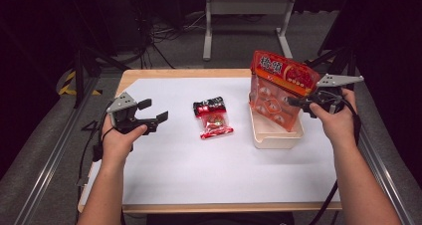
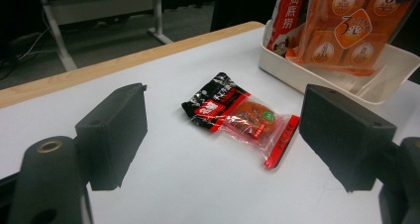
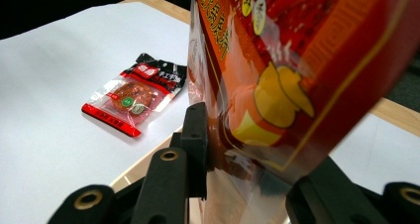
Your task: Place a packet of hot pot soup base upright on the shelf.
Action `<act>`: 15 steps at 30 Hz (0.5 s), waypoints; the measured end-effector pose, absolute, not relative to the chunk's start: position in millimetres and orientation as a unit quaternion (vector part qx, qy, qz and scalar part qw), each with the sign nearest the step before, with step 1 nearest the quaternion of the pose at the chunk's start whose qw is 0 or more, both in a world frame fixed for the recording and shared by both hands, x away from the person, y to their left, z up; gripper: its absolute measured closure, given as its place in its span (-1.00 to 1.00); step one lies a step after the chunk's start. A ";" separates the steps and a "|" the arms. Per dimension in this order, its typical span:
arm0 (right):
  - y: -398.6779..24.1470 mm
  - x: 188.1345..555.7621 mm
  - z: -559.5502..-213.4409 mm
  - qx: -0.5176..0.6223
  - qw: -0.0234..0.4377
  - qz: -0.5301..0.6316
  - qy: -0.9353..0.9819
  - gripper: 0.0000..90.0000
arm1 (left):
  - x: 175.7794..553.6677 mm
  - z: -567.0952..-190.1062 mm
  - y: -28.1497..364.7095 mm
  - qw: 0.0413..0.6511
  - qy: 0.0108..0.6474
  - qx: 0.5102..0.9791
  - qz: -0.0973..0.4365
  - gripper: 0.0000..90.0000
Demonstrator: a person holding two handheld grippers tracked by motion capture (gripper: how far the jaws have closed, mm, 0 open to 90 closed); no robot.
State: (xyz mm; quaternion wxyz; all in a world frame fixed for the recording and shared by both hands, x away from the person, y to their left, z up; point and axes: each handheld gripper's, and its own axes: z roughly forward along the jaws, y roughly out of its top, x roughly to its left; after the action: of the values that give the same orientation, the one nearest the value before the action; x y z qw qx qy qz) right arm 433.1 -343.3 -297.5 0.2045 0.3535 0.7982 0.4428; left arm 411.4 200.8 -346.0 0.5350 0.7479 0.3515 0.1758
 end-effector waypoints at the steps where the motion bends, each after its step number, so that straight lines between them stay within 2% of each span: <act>1: -343.3 433.0 -297.7 0.355 0.202 0.441 0.799 0.56 | 411.5 -346.1 200.7 0.535 0.352 0.748 0.176 -0.56; 15: -324.2 444.7 -318.9 0.356 0.193 0.391 0.827 0.56 | 410.9 -345.9 202.1 0.535 0.352 0.747 0.177 -0.56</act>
State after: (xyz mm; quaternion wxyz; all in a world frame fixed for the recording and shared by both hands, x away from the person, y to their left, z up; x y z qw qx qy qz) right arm 444.7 -324.2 -318.9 0.1928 0.3562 0.8267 0.3905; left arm 410.9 202.1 -345.9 0.5355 0.7468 0.3525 0.1771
